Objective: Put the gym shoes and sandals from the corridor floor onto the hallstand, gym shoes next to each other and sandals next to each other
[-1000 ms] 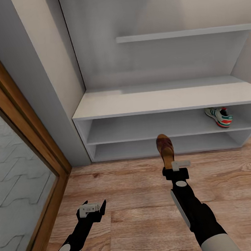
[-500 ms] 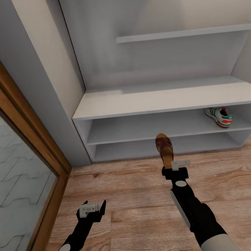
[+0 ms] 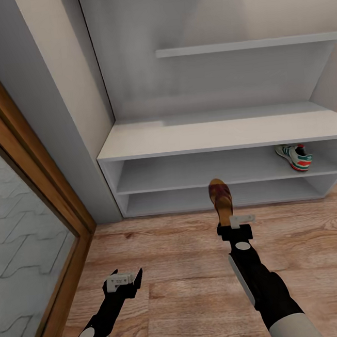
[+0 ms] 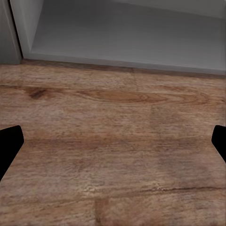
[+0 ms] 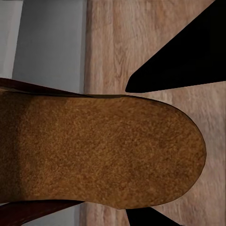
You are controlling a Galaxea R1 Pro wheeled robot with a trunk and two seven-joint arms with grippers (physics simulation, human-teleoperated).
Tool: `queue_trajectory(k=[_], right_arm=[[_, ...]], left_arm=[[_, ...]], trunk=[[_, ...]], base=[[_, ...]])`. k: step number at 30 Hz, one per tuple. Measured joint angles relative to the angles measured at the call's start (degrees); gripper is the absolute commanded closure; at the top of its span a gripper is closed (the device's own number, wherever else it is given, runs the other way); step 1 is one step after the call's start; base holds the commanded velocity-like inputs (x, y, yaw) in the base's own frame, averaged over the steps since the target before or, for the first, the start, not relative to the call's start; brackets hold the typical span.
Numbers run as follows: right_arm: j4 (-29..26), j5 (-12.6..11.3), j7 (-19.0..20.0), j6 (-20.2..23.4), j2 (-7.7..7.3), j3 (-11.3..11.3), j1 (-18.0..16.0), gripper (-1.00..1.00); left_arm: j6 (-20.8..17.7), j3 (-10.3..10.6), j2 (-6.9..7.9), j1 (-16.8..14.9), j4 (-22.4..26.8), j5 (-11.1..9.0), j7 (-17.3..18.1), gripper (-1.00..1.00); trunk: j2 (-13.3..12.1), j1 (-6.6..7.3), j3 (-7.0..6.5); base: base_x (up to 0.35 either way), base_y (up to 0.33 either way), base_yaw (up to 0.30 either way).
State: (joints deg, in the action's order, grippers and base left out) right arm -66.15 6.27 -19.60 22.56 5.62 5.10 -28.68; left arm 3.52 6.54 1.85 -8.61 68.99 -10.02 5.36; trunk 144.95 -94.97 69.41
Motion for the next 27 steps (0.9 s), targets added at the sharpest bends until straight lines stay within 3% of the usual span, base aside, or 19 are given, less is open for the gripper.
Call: queue_trajectory(k=[27], right_arm=[[-0.54, 0.03, -0.01, 1.68, 1.55, -0.18, -2.13, 1.0]], left_arm=[[0.0, 0.04, 0.0, 0.0, 0.08, 0.09, 0.0, -1.0]], trunk=[[0.0, 0.0, 0.0]], base=[[0.0, 0.0, 0.0]])
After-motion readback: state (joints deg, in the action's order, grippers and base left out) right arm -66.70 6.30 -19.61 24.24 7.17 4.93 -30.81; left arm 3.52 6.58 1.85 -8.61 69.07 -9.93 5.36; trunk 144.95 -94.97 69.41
